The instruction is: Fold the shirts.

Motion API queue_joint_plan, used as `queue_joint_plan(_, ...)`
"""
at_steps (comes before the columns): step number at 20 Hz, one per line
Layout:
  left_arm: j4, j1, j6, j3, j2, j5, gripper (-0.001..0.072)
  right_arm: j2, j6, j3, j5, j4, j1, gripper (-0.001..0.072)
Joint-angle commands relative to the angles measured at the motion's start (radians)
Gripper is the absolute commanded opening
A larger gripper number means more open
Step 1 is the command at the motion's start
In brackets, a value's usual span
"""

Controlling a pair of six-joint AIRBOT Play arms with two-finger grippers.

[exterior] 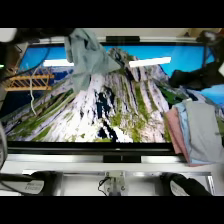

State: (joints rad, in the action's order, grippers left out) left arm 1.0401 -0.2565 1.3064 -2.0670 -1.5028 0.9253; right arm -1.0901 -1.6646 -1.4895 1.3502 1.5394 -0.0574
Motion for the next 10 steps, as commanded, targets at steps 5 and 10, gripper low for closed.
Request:
queue_joint_plan(5,0.272,-0.175,0.208,0.301,0.299,0.404,0.0036,0.233,0.009,0.071,0.244,0.023,0.0,0.0634)
queue_joint_plan(10,0.399,-0.223,0.208,0.658,0.311,0.377,0.0036,0.226,0.009,0.614,-0.02,-0.388,-0.001,0.0635)
